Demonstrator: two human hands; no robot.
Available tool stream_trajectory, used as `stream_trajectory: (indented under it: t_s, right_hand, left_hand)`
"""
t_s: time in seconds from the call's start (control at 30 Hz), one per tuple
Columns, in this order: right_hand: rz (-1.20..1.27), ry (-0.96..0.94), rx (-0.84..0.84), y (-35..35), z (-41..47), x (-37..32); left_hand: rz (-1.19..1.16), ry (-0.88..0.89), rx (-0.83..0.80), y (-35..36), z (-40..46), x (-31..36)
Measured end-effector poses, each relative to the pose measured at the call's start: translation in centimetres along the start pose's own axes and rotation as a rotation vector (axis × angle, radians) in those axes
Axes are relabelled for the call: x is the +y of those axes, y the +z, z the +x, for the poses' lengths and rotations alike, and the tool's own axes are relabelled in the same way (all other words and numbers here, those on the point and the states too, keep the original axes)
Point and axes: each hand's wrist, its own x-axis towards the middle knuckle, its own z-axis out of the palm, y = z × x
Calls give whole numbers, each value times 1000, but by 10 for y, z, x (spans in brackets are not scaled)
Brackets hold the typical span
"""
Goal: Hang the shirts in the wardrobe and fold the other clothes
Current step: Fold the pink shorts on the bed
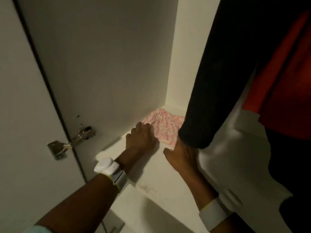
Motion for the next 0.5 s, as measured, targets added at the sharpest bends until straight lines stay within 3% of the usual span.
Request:
stream_trajectory:
  t_s: [0.03,0.1,0.17,0.23,0.4,0.5]
  right_hand:
    - [-113,-136,-2,6,-22,-16]
    - [-136,-339,12,11,-43,-39]
    - [-80,-501,-130,25,-79,-68]
    - [-16,-551,-343,48,-120,-97]
    - [144,-627,-1040,134,-223,-130]
    - [91,-578,-1252,197,-270,-122]
  left_hand:
    - [6,-30,1,0,-28,-13]
    - [3,147,7,3,-67,-28]
    - [-158,272,83,-1,-128,-58]
    - [-368,80,65,-13,-213,-102]
    - [-465,-452,-140,-19,-409,-217]
    - [-501,-734,-95,-18,-499,-278]
